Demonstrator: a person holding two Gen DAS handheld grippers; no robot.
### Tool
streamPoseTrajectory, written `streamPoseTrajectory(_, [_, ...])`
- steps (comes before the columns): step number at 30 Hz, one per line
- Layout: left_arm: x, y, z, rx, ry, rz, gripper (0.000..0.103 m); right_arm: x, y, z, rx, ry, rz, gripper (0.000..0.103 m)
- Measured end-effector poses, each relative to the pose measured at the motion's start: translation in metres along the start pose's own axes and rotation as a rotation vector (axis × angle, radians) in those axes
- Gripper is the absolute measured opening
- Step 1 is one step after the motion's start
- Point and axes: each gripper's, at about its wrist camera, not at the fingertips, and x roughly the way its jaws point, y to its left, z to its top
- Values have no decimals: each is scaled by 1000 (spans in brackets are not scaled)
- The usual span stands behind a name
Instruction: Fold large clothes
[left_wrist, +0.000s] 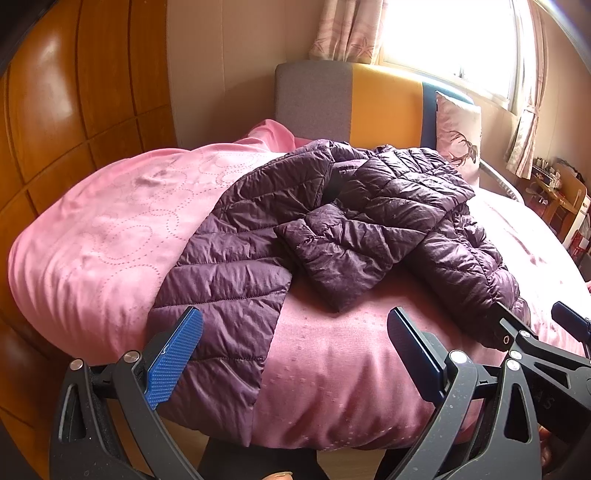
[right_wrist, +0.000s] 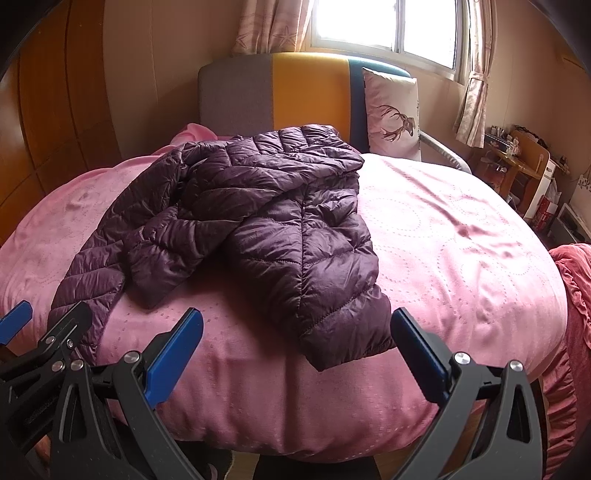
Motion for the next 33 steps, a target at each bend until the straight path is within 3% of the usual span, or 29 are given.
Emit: streamPoseTrajectory(33, [2, 1, -1, 0, 7, 0, 99, -2, -3, 0, 18, -15, 6, 101])
